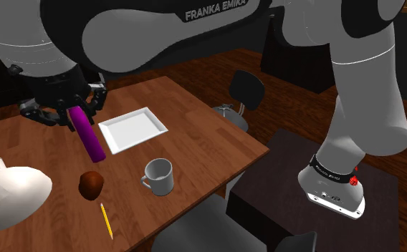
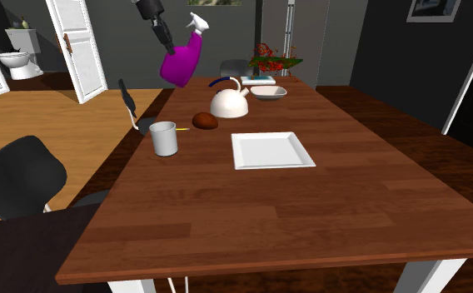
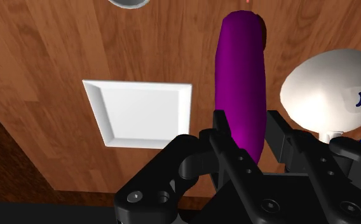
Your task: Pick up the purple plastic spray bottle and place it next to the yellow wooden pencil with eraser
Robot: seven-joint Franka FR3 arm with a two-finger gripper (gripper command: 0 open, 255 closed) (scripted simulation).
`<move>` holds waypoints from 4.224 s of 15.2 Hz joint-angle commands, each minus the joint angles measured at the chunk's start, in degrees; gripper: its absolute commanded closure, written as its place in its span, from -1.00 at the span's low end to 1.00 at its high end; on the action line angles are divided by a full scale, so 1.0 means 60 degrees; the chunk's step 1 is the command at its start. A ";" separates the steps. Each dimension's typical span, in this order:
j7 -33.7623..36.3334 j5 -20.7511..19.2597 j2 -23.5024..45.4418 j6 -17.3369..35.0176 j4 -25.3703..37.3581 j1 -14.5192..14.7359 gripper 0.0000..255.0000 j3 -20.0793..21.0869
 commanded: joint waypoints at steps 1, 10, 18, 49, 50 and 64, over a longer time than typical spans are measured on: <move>0.0109 0.0010 -0.0076 0.0284 -0.0383 -0.0141 1.00 0.0010; 0.0588 -0.0183 -0.0006 0.1253 -0.1440 -0.0369 1.00 -0.0076; 0.1024 -0.0473 0.0202 0.2015 -0.2143 -0.0438 1.00 -0.0224; 0.2317 -0.1688 0.1357 0.3786 -0.3191 -0.0181 -1.00 -0.0957; 0.2317 -0.1688 0.1357 0.3787 -0.3191 -0.0182 -1.00 -0.0957; 0.2100 -0.1136 0.0575 0.3210 -0.3336 -0.0305 -1.00 -0.0525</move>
